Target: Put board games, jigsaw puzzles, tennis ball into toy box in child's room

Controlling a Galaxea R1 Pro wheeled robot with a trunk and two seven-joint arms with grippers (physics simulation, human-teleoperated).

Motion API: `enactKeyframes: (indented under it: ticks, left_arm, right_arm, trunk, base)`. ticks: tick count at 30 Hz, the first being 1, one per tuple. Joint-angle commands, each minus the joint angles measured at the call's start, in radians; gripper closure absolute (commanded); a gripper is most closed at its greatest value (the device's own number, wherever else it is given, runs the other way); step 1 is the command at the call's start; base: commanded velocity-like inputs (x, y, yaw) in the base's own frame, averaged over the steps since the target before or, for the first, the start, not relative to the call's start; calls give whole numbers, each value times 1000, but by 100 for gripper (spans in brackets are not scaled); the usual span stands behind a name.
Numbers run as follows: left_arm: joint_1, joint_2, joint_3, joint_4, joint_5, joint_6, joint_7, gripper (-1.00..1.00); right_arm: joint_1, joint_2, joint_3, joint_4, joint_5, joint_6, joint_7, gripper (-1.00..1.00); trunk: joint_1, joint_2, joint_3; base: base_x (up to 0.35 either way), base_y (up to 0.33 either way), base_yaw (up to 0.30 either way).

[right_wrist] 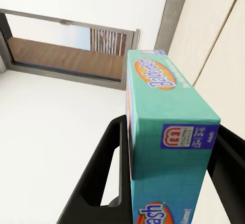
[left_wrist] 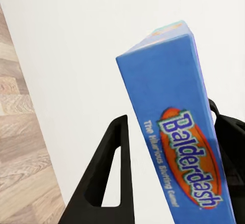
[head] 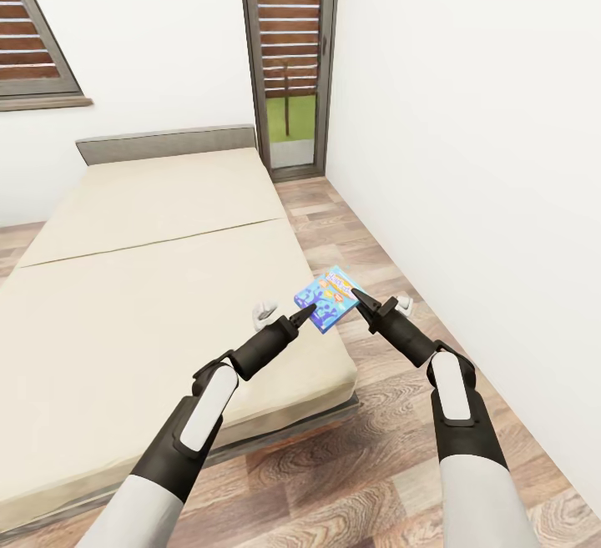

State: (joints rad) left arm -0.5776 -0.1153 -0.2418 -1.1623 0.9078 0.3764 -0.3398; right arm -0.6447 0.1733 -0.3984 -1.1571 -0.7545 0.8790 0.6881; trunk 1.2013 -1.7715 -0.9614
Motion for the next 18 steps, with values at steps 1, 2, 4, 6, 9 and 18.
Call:
enactKeyframes:
  ticks: [1, 2, 4, 6, 9, 18]
  left_arm:
    - [0, 0, 1, 1, 4, 8, 1, 100]
    - [0, 0, 1, 1, 5, 8, 1, 100]
    - [0, -1, 0, 0, 5, 8, 1, 100]
    - [0, -1, -1, 0, 5, 8, 1, 100]
    - [1, -1, -2, 0, 5, 8, 1, 100]
    - [1, -1, -3, 0, 5, 9, 0, 100]
  right_arm:
    - [-1, 1, -4, -1, -13, 11, 5, 100]
    - [-1, 1, -4, -1, -13, 11, 5, 100]
    - [-1, 1, -4, -1, -13, 11, 5, 100]
    - [-1, 1, -4, -1, -13, 11, 5, 100]
    - [-1, 1, -4, -1, -13, 11, 5, 100]
    - [-1, 1, -4, -1, -13, 11, 5, 100]
  trunk:
    - [0, 0, -1]
    - [0, 0, -1]
    - [0, 0, -1]
    - [0, 0, -1]
    - [0, 0, -1]
    - [0, 0, -1]
  base:
    - [0, 0, 0]
    - [0, 0, 0]
    - [0, 0, 0]
    - [0, 0, 0]
    - [0, 0, 0]
    - [0, 0, 0]
